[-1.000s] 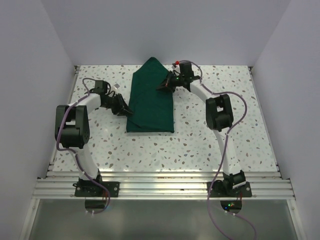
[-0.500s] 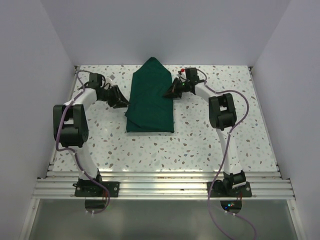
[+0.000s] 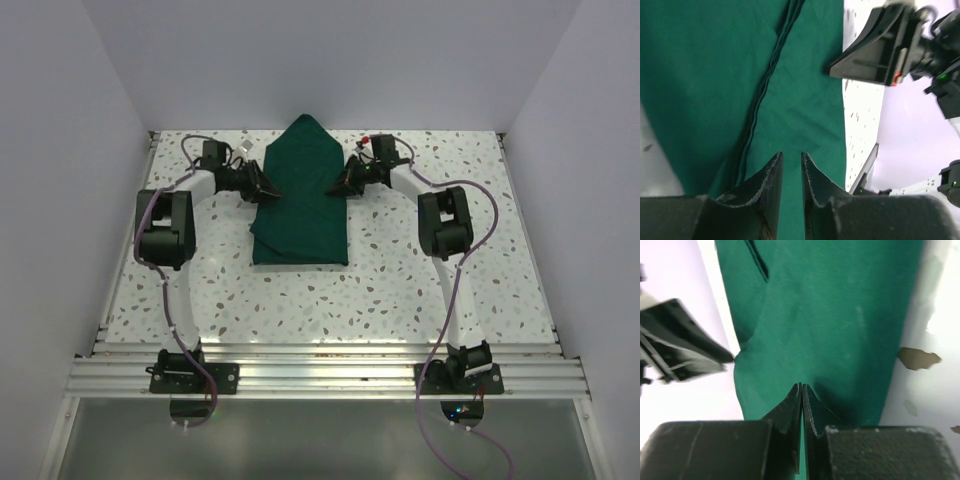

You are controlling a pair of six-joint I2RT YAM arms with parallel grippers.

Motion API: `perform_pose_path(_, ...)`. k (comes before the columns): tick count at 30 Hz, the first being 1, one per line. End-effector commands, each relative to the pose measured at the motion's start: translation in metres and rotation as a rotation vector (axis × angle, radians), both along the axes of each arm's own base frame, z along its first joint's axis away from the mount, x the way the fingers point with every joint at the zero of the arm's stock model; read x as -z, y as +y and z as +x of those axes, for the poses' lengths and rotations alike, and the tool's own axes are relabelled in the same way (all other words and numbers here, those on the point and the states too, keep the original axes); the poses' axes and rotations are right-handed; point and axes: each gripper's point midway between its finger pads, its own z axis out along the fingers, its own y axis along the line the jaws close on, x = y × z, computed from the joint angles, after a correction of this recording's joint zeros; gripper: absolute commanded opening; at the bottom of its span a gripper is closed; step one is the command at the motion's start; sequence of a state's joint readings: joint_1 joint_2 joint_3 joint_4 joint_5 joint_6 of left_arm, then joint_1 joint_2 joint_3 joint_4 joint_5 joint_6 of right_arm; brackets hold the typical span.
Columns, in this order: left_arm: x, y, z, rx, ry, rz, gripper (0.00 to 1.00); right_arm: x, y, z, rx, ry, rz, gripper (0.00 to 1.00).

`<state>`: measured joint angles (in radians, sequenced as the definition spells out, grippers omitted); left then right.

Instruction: Prepare the surgical pack

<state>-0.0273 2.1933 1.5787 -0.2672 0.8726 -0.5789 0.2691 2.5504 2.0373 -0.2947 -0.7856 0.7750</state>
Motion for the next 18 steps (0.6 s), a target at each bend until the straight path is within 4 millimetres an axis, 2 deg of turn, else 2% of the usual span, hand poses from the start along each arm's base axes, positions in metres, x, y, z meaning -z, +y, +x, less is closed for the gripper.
perform_pose_path(1, -0.012, -0.011, 0.010, 0.037, -0.048, -0.060, 0.24, -0.047, 0.007, 0.005, -0.034, -0.084, 0.046, 0.04)
perform_pose_path(2, -0.002, -0.009, 0.008, 0.034, -0.013, -0.056, 0.24, -0.054, 0.007, 0.005, -0.032, -0.094, 0.051, 0.04)
perform_pose_path(5, 0.013, -0.004, 0.010, 0.031, 0.017, -0.022, 0.24, -0.051, 0.003, 0.002, -0.024, -0.082, 0.044, 0.04)
perform_pose_path(8, 0.033, 0.002, 0.007, 0.015, 0.078, 0.008, 0.22, -0.036, -0.004, -0.003, -0.015, -0.049, 0.038, 0.04)
perform_pose_path(9, 0.038, 0.006, 0.006, 0.003, 0.096, 0.025, 0.22, -0.022, -0.010, -0.006, -0.001, -0.028, 0.022, 0.04)
perform_pose_path(11, 0.049, 0.010, 0.004, -0.008, 0.122, 0.038, 0.21, -0.010, -0.015, -0.009, 0.004, -0.012, 0.007, 0.04)
perform_pose_path(15, 0.057, 0.018, 0.005, -0.026, 0.135, 0.050, 0.21, 0.020, -0.026, -0.017, -0.006, 0.033, -0.033, 0.03)
perform_pose_path(18, 0.061, 0.018, 0.004, -0.024, 0.141, 0.053, 0.21, 0.023, -0.025, -0.017, -0.015, 0.036, -0.039, 0.04)
